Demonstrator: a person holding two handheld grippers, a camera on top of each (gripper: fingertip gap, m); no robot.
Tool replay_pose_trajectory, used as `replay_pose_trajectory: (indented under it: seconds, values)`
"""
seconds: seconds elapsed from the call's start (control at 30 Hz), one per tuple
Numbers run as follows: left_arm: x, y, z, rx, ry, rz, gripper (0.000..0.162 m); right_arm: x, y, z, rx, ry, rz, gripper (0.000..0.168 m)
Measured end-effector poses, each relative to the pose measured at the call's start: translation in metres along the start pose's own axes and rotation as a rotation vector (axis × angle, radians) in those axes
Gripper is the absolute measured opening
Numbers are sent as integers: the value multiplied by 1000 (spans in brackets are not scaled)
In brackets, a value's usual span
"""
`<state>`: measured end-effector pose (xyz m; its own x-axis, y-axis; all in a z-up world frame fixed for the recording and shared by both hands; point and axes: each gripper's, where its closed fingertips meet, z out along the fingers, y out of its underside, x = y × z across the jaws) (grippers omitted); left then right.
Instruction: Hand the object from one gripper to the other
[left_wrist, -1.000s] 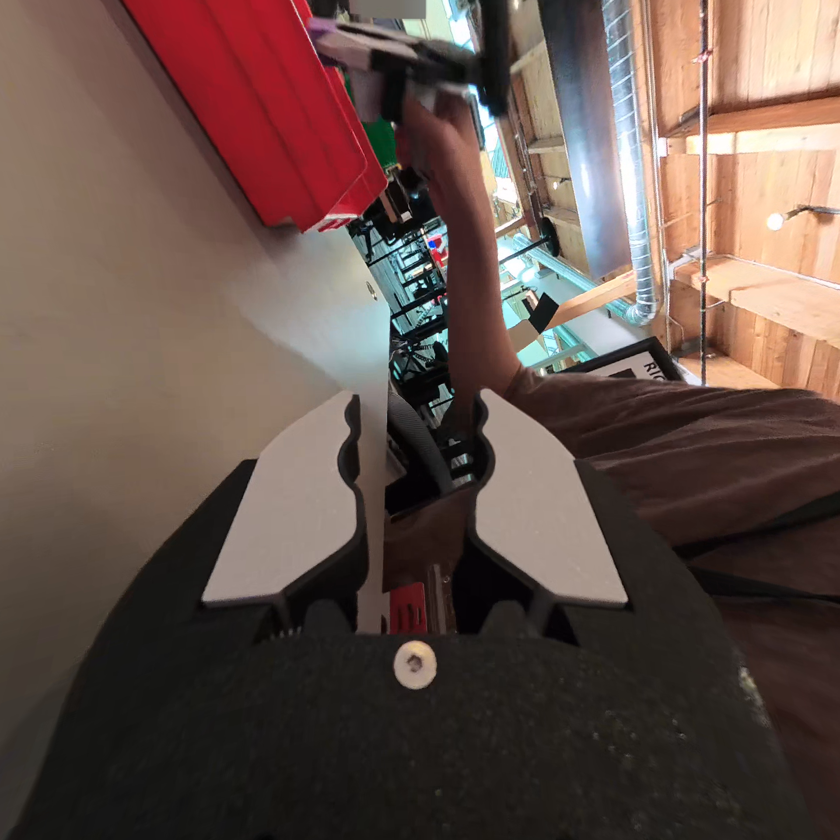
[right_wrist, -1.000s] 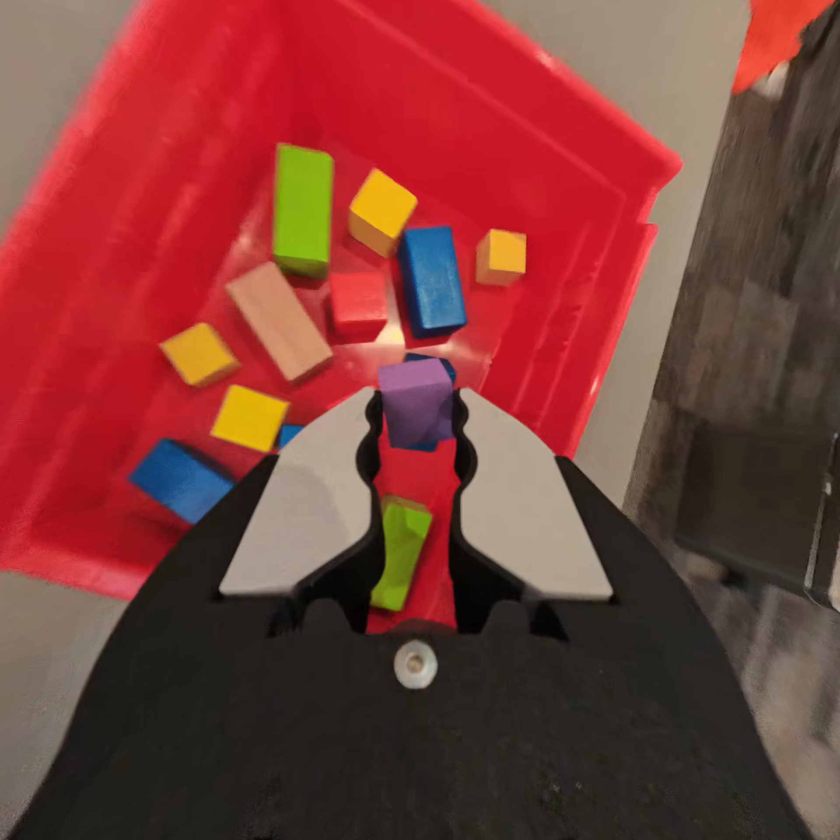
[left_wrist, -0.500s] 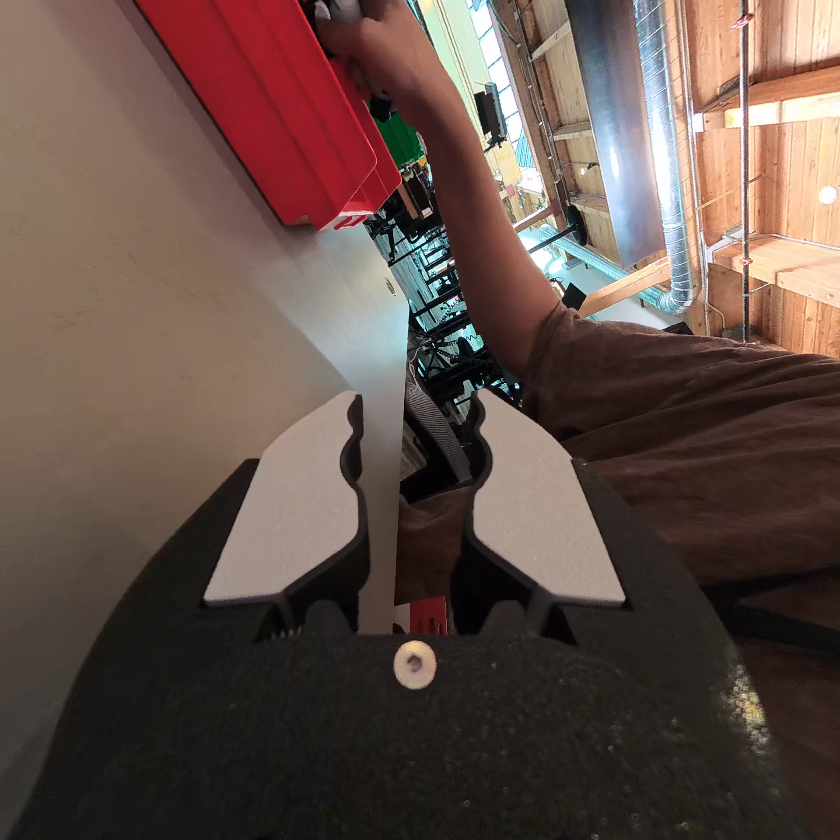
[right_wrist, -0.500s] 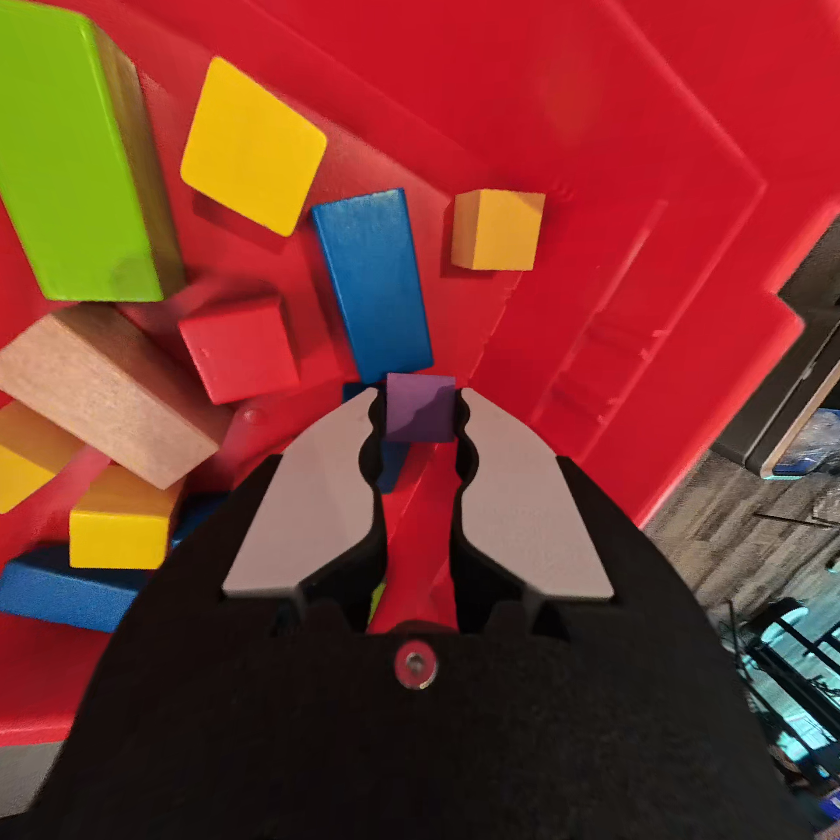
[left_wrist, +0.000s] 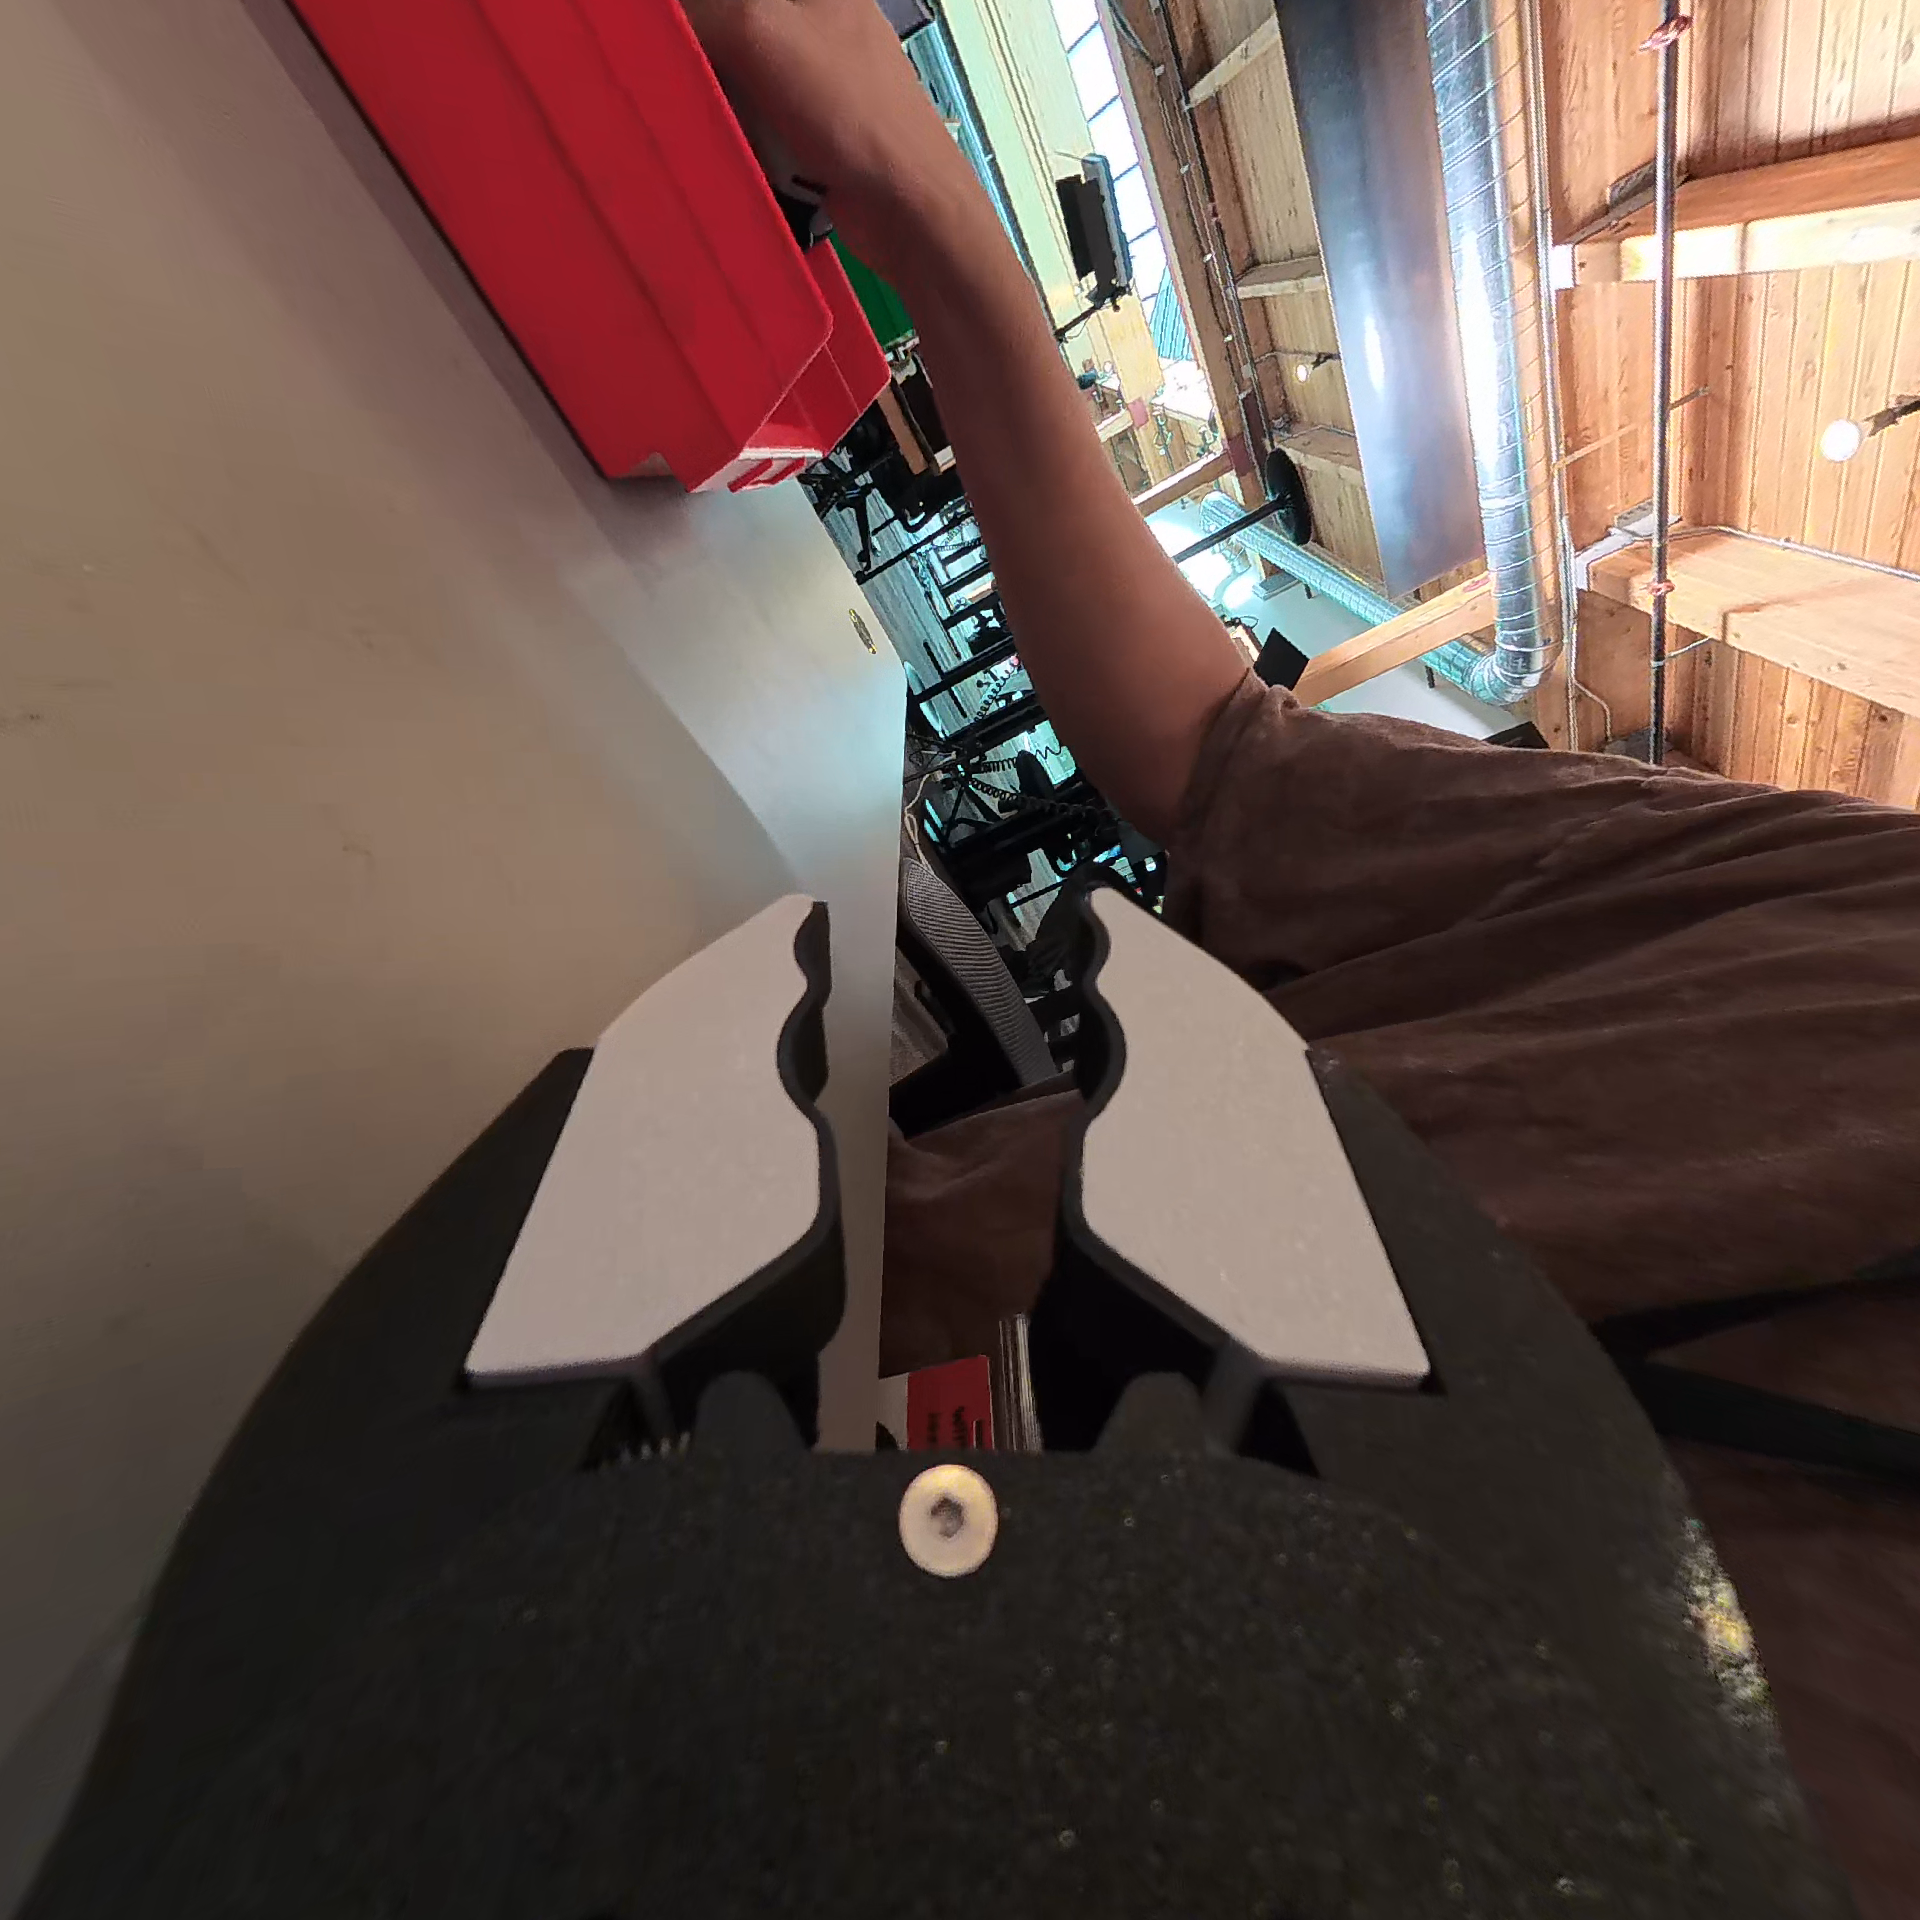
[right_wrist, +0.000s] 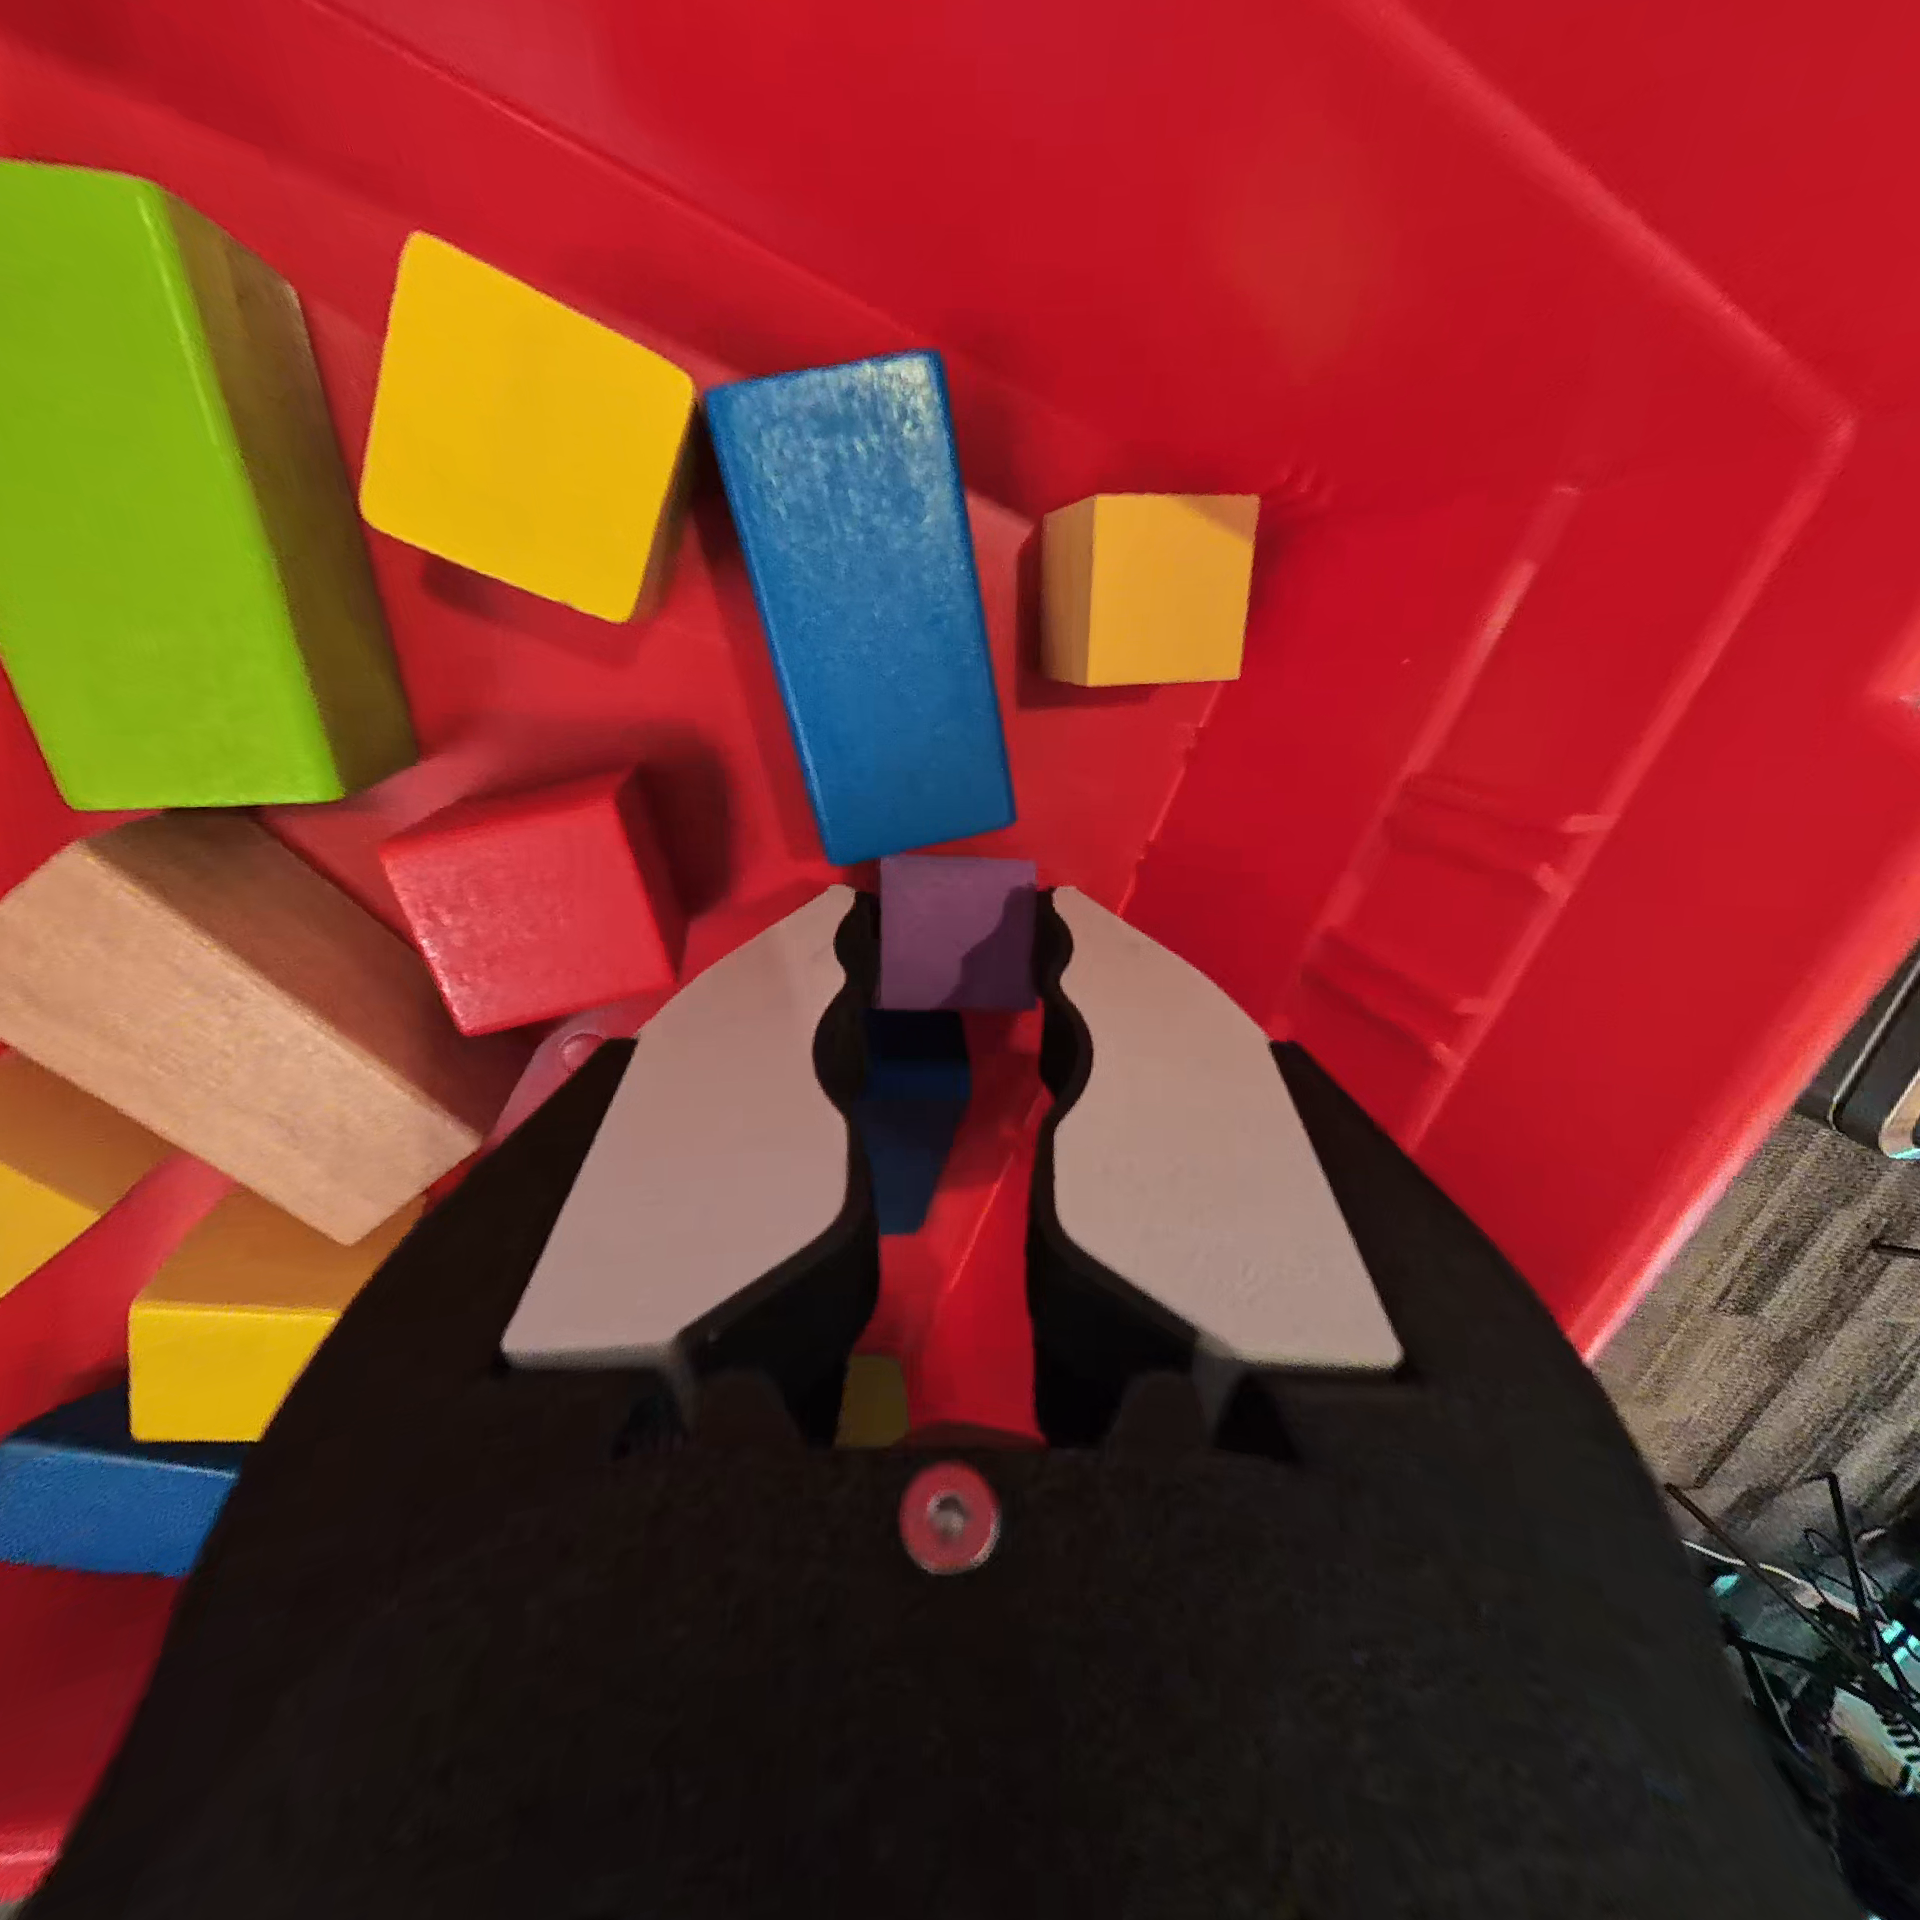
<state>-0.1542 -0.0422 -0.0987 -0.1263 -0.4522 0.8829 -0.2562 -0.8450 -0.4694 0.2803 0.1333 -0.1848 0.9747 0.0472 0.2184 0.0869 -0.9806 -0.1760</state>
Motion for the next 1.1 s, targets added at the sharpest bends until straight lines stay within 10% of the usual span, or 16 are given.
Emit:
replay_pose_trajectory:
  seconds: [0.17, 0.4, 0.6, 0.73, 1.1]
  values:
    - [-5, 3, -1, -16, -42, 17, 44, 4, 6, -41, 96, 82, -4, 42]
    - [-23, -1, -8, -13, -176, 77, 45, -69, 51, -165, 828, -61, 146, 39]
    - [-40, 5, -6, -92, -362, 173, 48, -170, 117, -171, 1296, -237, 288, 38]
    - [-28, 11, -10, -177, -488, 106, 43, -175, 130, -157, 1238, -236, 295, 44]
    - [-9, -54, -205, -494, -975, 414, 41, -182, 120, -162, 1281, -404, 284, 43]
